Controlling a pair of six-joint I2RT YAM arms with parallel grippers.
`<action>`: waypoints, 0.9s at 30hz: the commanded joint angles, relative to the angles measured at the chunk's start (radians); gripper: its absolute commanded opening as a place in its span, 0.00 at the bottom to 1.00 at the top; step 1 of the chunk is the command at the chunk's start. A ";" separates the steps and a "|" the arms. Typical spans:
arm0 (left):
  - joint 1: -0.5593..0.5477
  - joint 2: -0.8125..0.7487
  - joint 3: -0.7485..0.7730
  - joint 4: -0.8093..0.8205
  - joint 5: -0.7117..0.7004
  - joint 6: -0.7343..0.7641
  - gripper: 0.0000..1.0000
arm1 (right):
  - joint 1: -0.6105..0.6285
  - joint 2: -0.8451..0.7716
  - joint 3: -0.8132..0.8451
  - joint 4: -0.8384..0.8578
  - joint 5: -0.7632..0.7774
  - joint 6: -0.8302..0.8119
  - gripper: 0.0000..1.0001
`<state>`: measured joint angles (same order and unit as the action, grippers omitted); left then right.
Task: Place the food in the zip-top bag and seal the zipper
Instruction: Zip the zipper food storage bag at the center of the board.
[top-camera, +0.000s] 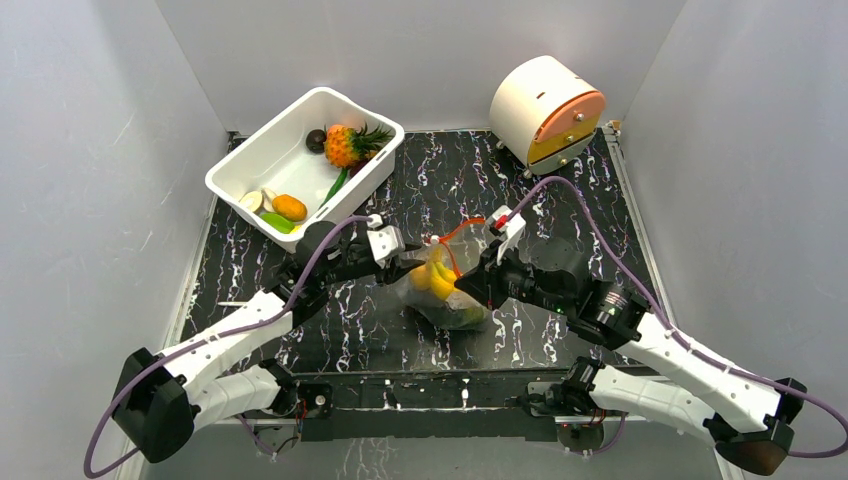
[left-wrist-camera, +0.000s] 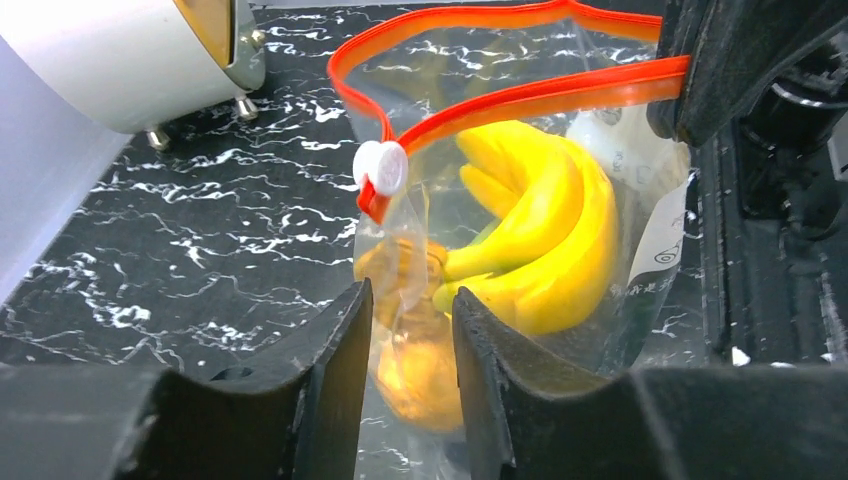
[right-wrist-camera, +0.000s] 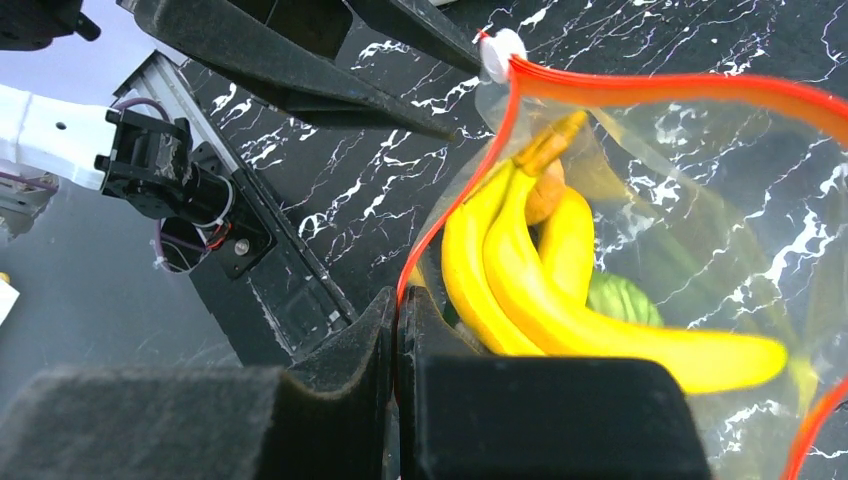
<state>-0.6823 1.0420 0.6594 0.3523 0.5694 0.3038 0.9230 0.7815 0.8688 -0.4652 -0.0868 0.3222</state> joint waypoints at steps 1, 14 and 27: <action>0.009 0.001 -0.024 0.116 0.057 -0.060 0.36 | 0.004 -0.024 -0.004 0.053 -0.002 0.026 0.00; 0.090 0.127 -0.064 0.430 0.205 -0.341 0.45 | 0.004 -0.030 -0.047 0.100 -0.058 0.030 0.00; 0.092 0.124 -0.025 0.324 0.323 -0.264 0.00 | 0.003 -0.033 0.024 0.054 -0.007 0.068 0.25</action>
<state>-0.5964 1.2064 0.6022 0.6861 0.8417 -0.0067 0.9230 0.7631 0.8040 -0.4225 -0.1299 0.3729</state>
